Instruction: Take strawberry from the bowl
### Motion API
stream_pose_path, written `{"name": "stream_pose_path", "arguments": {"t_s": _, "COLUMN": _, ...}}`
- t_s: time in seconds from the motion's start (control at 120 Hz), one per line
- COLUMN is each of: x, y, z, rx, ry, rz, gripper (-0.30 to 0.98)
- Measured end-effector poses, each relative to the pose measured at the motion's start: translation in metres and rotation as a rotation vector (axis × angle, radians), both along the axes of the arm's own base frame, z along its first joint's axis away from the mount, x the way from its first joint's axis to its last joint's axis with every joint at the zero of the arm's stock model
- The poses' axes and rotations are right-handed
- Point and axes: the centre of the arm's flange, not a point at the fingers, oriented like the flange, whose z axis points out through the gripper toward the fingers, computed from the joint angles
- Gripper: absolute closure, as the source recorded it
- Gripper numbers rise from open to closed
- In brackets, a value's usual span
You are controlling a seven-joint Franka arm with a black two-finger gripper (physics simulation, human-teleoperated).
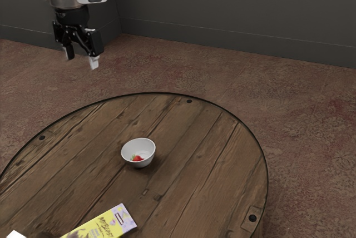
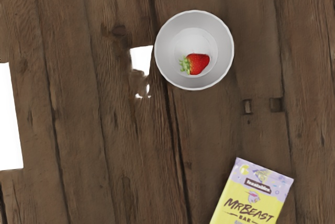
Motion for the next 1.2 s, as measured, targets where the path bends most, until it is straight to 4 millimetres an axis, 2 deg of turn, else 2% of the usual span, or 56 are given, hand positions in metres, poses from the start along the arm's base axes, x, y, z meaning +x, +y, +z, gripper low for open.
{"name": "stream_pose_path", "arguments": {"t_s": 0.217, "x": 0.0, "y": -0.002, "z": -0.003, "rx": 0.0, "ry": 0.003, "rz": -0.019, "gripper": 0.0}}
{"name": "stream_pose_path", "arguments": {"t_s": 0.283, "x": -0.022, "y": -0.008, "z": -0.013, "rx": 0.001, "ry": 0.026, "rz": -0.046, "gripper": 0.0}}
{"name": "stream_pose_path", "arguments": {"t_s": 0.333, "x": -0.035, "y": -0.01, "z": -0.03, "rx": -0.001, "ry": 0.042, "rz": -0.08, "gripper": 0.0}}
{"name": "stream_pose_path", "arguments": {"t_s": 0.367, "x": -0.036, "y": -0.012, "z": -0.041, "rx": -0.004, "ry": 0.043, "rz": -0.112, "gripper": 0.0}}
{"name": "stream_pose_path", "arguments": {"t_s": 0.425, "x": -0.035, "y": -0.013, "z": -0.072, "rx": -0.011, "ry": 0.052, "rz": -0.195, "gripper": 0.0}}
{"name": "stream_pose_path", "arguments": {"t_s": 0.508, "x": -0.028, "y": -0.017, "z": -0.106, "rx": -0.026, "ry": 0.034, "rz": -0.369, "gripper": 0.0}}
{"name": "stream_pose_path", "arguments": {"t_s": 0.767, "x": 0.003, "y": -0.02, "z": -0.176, "rx": -0.042, "ry": 0.029, "rz": -0.857, "gripper": 0.0}}
{"name": "stream_pose_path", "arguments": {"t_s": 0.858, "x": 0.016, "y": -0.023, "z": -0.208, "rx": -0.039, "ry": 0.05, "rz": -1.0, "gripper": 0.0}}
{"name": "stream_pose_path", "arguments": {"t_s": 1.092, "x": 0.041, "y": -0.035, "z": -0.251, "rx": -0.074, "ry": 0.012, "rz": -1.248, "gripper": 0.01}}
{"name": "stream_pose_path", "arguments": {"t_s": 1.2, "x": 0.053, "y": -0.031, "z": -0.268, "rx": -0.094, "ry": -0.007, "rz": -1.311, "gripper": 0.02}}
